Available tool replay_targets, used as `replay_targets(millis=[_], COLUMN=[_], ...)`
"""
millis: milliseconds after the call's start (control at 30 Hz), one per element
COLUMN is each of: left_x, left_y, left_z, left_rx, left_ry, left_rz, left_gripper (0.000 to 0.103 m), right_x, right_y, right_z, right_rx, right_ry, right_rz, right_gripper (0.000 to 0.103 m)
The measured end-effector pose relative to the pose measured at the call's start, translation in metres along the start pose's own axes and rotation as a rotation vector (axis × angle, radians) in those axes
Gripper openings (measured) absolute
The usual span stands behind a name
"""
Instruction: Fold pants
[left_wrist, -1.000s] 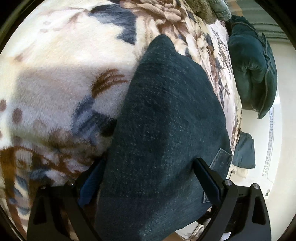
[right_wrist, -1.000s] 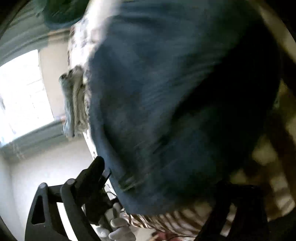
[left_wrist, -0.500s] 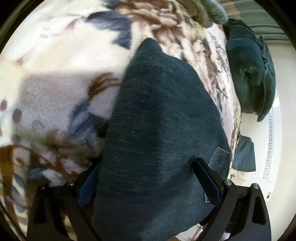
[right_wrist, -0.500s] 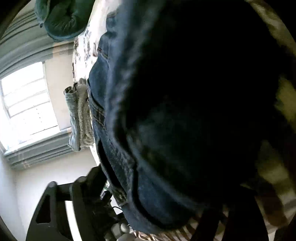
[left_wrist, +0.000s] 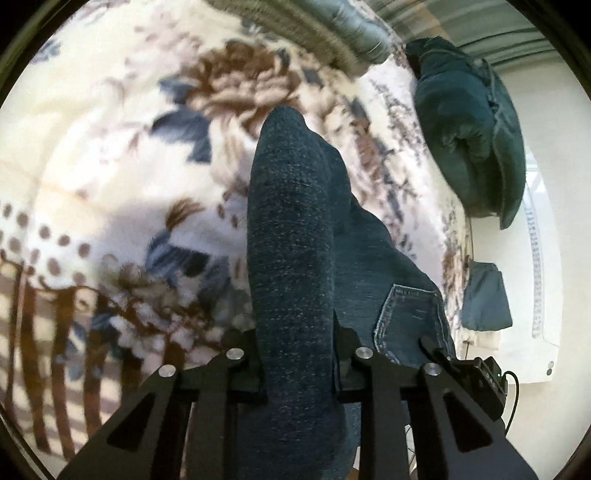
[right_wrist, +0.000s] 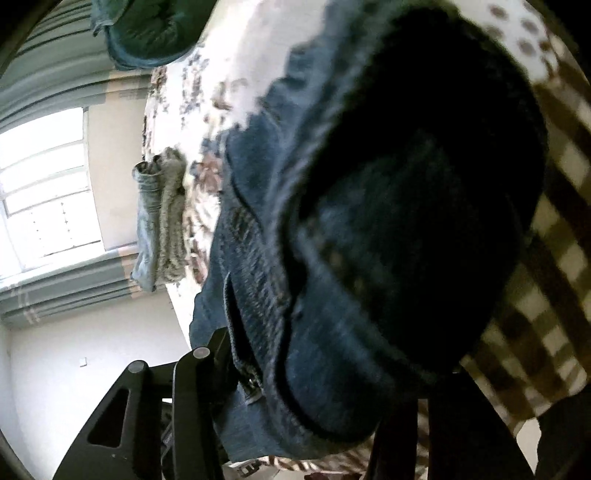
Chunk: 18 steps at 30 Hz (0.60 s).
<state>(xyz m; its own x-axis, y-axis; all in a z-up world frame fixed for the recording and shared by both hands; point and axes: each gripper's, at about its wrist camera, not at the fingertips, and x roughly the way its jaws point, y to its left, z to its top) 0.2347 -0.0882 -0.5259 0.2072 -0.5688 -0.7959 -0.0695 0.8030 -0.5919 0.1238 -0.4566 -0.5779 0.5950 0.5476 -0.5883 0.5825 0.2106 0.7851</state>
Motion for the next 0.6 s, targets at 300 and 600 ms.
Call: replay_targets(millis=[300, 600], left_x=[-0.058, -0.097], left_y=[-0.030, -0.052], left_z=[0.044, 0.206], left_rx=[-0.030, 0.014], left_ry=[-0.061, -0.175], left_rz=[-0.043, -0.092], left_gripper=[0.020, 0.020], right_x=[-0.015, 0.060], right_y=[0.102, 0.271], right_z=[0.017, 0.072], right_rx=[-0.116, -0.200], right_ry=[0.019, -0.041], right_rz=[0.018, 0.112], right_gripper=[0.048, 0.048])
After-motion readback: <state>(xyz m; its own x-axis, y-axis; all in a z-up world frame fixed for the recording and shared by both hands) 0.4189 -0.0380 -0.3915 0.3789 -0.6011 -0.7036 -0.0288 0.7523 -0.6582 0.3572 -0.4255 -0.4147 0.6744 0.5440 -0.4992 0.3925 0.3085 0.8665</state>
